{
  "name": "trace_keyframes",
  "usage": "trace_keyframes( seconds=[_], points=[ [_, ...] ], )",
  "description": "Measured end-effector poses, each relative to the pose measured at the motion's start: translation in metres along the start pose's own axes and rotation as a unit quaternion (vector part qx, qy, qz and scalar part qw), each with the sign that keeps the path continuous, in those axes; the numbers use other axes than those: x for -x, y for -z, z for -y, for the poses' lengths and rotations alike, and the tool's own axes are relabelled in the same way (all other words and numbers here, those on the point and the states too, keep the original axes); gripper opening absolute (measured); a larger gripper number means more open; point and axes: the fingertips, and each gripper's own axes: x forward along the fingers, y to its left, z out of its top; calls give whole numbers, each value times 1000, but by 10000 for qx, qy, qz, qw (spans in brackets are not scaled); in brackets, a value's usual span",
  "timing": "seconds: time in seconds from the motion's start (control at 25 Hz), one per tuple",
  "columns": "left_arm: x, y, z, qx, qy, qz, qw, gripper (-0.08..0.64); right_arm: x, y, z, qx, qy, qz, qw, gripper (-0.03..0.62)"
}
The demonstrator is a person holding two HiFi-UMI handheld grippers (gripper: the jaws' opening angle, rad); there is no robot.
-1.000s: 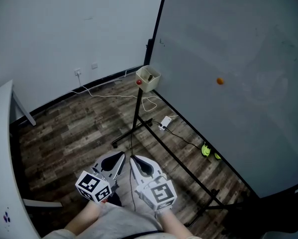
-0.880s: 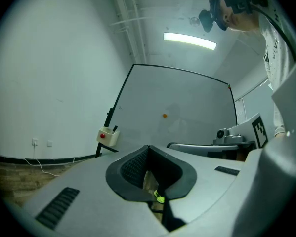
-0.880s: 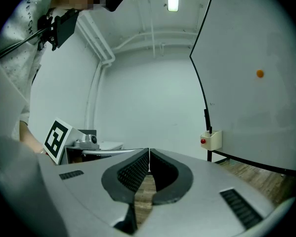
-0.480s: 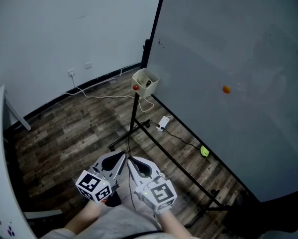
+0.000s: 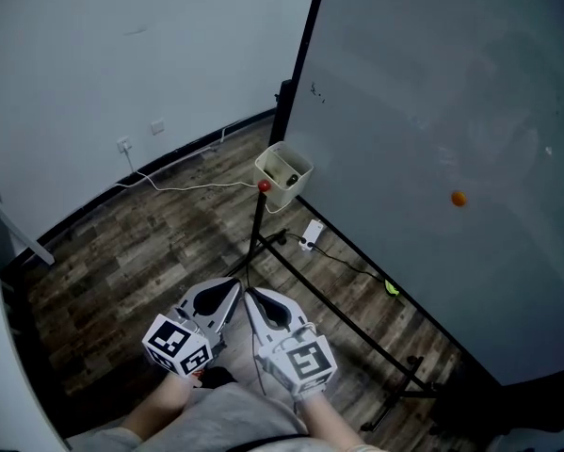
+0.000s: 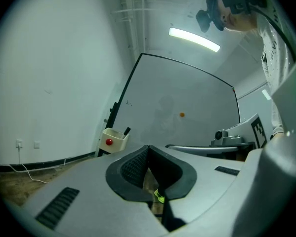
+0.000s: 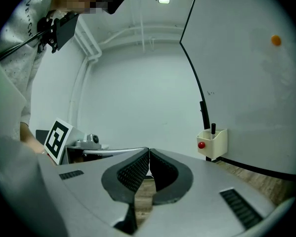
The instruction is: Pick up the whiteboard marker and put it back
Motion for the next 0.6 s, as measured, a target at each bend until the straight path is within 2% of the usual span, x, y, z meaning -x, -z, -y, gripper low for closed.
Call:
trace_keyframes(
  seconds=[0.32, 0.6],
  points=[
    [-30, -1, -53, 90, 316, -148, 9994, 11, -53, 10, 30, -98, 397, -72, 9991, 20],
    [-39, -10, -90, 132, 523, -97, 9985, 11, -90, 14, 36, -24, 542, -256, 9982, 20]
  ],
)
